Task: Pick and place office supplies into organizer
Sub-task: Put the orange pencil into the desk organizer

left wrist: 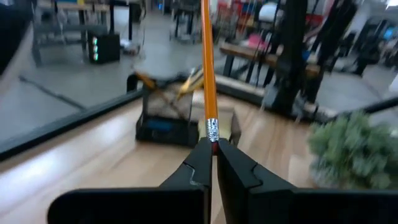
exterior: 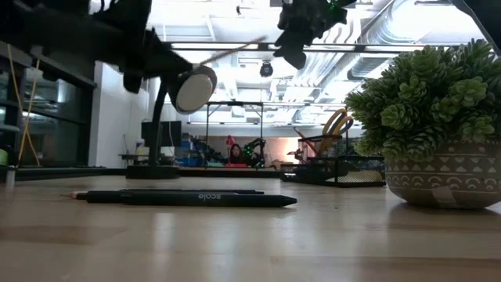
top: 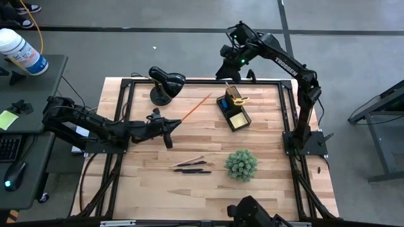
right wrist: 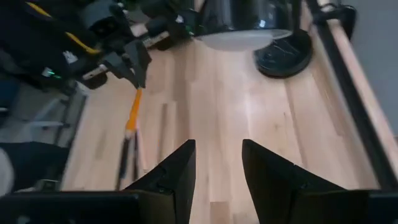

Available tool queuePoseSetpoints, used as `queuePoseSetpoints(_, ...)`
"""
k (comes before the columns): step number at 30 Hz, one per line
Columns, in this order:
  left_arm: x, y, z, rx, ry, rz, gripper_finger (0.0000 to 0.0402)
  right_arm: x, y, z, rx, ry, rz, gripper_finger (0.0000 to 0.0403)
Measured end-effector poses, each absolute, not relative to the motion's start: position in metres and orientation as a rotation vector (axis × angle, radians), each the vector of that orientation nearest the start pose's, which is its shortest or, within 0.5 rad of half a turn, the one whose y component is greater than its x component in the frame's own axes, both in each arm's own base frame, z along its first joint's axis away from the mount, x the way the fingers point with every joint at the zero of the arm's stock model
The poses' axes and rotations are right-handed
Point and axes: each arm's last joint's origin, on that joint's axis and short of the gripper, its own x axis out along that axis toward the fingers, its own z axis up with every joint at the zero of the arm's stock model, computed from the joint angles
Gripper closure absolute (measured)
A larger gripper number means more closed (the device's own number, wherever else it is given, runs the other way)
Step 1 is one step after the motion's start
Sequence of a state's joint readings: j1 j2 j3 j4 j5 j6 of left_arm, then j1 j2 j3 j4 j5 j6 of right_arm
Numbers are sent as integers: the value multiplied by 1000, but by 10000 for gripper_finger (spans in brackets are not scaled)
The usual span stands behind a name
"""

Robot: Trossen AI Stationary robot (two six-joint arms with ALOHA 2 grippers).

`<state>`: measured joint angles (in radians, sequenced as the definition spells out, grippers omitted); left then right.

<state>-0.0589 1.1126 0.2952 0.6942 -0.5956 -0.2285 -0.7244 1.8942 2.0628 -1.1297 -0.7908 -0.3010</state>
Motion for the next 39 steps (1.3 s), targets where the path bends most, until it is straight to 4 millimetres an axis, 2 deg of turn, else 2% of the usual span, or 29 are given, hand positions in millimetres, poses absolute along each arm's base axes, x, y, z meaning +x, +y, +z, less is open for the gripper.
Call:
queuePoseSetpoints(11,206,5,212,-158,-136,582,401,307,-236,387,403,581,291,274)
queuePoseSetpoints(17,205,6,217,-157,-184,601,401,329,-226,400,368,425,415,274)
queuePoseSetpoints(26,199,7,235,-98,-297,637,401,348,-214,412,307,337,444,271)
queuePoseSetpoints(30,196,7,239,-90,-313,642,401,358,-206,417,241,295,428,251)
queuePoseSetpoints(39,188,8,249,-41,-355,667,401,379,-191,442,105,99,302,176)
